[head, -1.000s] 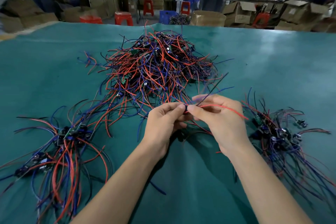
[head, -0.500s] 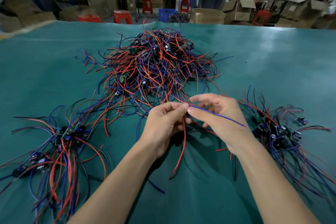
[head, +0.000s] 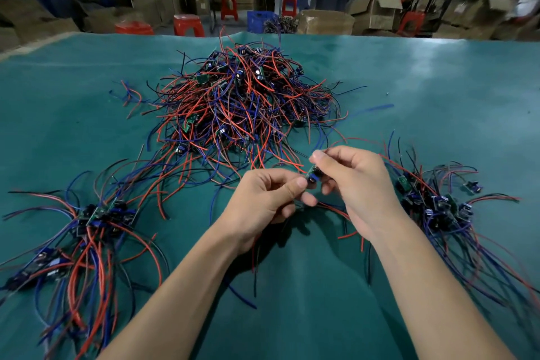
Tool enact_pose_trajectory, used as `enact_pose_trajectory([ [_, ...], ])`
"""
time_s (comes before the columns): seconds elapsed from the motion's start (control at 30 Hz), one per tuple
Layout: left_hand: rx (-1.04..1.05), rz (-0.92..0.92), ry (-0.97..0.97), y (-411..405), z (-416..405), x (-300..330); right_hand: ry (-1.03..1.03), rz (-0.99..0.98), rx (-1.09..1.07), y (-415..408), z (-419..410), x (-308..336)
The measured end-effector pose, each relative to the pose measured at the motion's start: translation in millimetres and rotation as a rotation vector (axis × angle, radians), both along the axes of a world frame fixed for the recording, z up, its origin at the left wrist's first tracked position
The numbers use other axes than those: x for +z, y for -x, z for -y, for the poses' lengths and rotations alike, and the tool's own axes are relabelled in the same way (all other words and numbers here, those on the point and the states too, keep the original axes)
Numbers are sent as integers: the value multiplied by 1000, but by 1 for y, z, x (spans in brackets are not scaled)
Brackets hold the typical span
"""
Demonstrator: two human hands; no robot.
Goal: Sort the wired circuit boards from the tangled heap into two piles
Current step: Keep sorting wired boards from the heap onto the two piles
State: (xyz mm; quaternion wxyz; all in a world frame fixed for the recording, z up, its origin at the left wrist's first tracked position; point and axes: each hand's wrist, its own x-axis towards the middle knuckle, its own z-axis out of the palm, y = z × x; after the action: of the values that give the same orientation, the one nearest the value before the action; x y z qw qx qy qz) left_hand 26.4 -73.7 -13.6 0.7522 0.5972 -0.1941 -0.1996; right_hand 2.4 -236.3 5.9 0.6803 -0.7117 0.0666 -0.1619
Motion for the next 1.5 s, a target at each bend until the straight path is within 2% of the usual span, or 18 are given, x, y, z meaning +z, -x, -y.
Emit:
enact_pose_trajectory([
  [0.13, -27, 6, -18, -1, 1, -1, 314, 38, -153, -3, 7, -4],
  [0.2, -47, 18, -15, -1, 1, 0, 386, 70, -258, -4, 14, -4],
  [0.33, -101, 44, -35, 1, 3, 1, 408, 124, -466, -5, 34, -2],
  [0.43, -99, 60, -60, 3, 3, 0, 254, 152, -675, -7, 51, -4],
  [0.5, -33, 43, -54, 3, 4, 0, 177, 132, -871, -6, 61, -4],
  [0.57, 78, -7, -8, 2, 5, 1, 202, 124, -977, 0, 59, 2],
  [0.6, 127, -31, 17, 1, 5, 1, 215, 110, -907, 1, 51, 5],
  [0.63, 159, -46, 36, 0, 6, 1, 237, 81, -744, 2, 39, 7],
  [0.73, 187, -39, 47, 0, 6, -1, 409, -57, -111, 6, -5, 6],
  [0.8, 155, -9, 15, 1, 6, 0, 423, 6, 23, 5, -16, 3],
  [0.93, 111, 3, -78, 1, 5, 3, 334, 49, 3, 5, -11, 0],
  [1.07, 23, 43, -103, 3, 4, 6, 340, 140, -152, 1, -10, -1],
  [1.33, -58, 145, -209, 11, 8, 8, -43, 333, -588, 2, 33, 17],
  [1.43, -38, 136, -214, 10, 7, 9, -75, 422, -627, 9, 29, 42],
  [1.5, -27, 120, -200, 9, 7, 9, -67, 469, -557, 11, 11, 64],
])
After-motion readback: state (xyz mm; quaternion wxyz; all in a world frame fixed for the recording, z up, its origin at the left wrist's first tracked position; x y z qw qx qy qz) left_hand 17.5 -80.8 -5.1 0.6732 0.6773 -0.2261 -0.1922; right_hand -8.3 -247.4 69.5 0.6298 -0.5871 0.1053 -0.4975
